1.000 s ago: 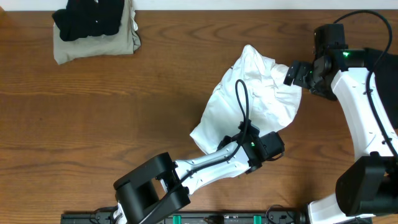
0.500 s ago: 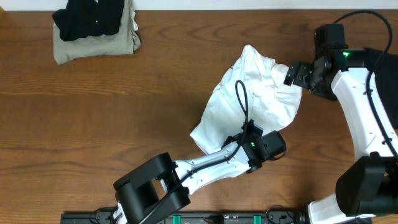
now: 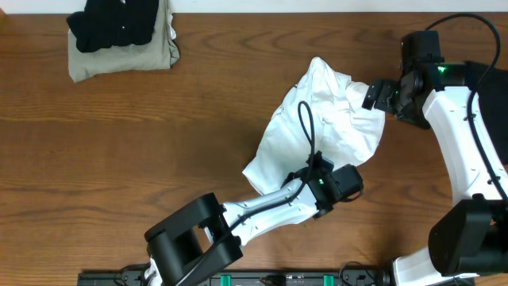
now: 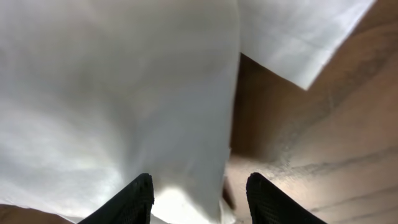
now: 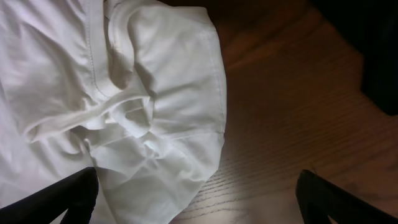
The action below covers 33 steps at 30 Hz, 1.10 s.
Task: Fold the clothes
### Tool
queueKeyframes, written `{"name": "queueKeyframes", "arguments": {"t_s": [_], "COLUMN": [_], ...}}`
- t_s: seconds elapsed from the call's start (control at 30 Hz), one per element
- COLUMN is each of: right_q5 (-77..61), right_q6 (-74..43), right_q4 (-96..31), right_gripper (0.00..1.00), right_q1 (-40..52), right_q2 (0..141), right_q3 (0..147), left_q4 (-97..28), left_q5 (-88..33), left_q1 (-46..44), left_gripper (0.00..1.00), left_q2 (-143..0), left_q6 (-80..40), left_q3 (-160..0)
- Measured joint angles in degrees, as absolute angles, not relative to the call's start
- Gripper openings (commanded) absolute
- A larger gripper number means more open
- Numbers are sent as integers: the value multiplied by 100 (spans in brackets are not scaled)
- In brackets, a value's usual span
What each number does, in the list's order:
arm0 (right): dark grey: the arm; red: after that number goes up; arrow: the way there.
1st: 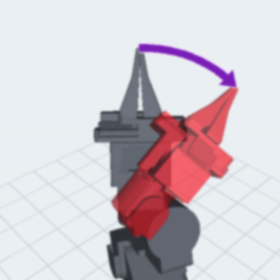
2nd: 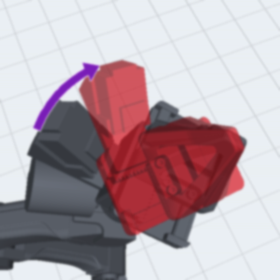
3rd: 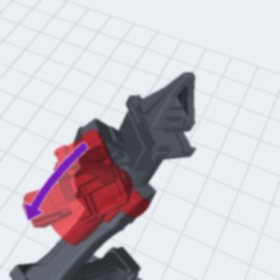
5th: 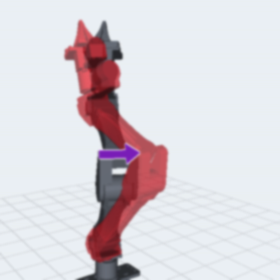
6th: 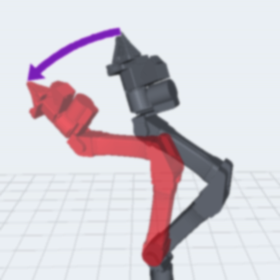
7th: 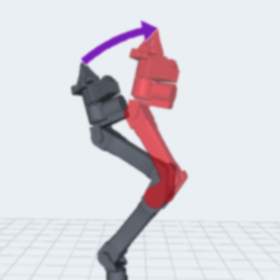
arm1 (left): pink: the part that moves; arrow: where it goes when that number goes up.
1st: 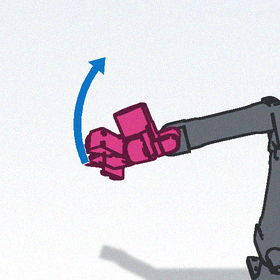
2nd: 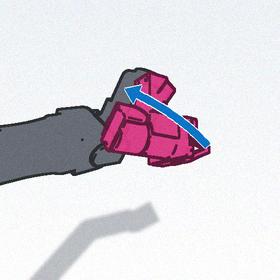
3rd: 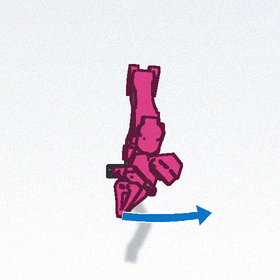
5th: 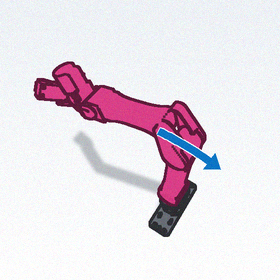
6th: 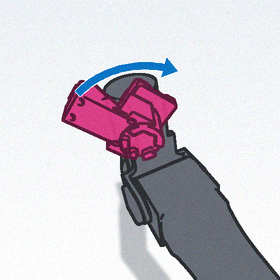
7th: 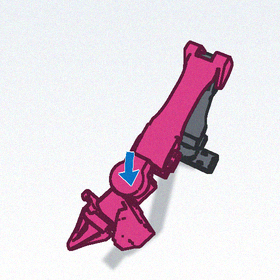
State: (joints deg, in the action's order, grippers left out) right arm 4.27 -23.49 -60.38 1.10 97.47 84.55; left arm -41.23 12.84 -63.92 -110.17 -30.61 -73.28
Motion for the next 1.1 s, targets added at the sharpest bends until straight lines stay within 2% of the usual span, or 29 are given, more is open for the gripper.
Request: {"name": "queueKeyframes", "arguments": {"t_s": [1.1], "right_q5": [427], "right_q6": [-2349], "right_q4": [-6053], "right_gripper": [99], "right_q1": [110], "right_q2": [9747], "right_q3": [8455], "left_q4": [-4108], "left_q5": [1280], "left_q1": [-6226], "left_gripper": [50], "left_q2": [-11041], "left_q6": [-3059], "left_q3": [-7273]}}
